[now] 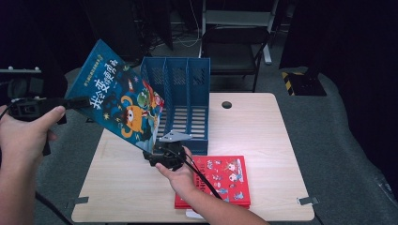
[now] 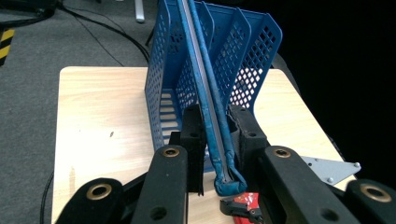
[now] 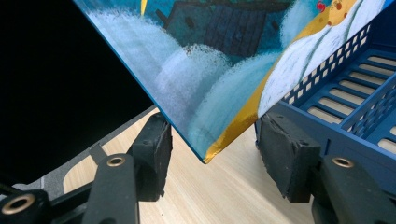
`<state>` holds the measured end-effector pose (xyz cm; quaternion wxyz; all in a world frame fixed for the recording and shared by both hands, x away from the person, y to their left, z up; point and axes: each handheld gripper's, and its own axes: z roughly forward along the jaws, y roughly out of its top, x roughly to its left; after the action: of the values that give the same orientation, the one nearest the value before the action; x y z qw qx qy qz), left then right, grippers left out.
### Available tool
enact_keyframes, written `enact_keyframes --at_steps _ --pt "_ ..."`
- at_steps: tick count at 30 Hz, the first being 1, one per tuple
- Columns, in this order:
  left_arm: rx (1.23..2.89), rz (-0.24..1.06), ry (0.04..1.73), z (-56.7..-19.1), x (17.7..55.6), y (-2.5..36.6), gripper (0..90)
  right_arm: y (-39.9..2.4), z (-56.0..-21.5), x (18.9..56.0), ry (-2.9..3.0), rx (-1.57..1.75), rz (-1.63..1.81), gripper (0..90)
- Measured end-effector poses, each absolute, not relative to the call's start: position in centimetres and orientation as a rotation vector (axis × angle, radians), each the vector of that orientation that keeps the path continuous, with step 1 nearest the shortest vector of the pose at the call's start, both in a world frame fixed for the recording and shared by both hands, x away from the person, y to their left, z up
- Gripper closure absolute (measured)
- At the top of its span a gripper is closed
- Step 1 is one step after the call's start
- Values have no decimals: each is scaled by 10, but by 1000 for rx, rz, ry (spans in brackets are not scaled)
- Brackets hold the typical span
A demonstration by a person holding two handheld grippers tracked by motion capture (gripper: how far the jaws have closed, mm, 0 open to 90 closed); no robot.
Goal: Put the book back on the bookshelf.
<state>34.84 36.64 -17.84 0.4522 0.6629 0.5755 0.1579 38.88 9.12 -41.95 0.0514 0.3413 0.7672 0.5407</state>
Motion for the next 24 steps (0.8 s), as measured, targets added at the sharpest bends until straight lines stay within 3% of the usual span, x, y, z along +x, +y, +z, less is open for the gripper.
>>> enact_keyframes --at_steps 24 --pt "1657 415 1490 -170 379 339 800 96 -427 421 2380 1091 1646 444"
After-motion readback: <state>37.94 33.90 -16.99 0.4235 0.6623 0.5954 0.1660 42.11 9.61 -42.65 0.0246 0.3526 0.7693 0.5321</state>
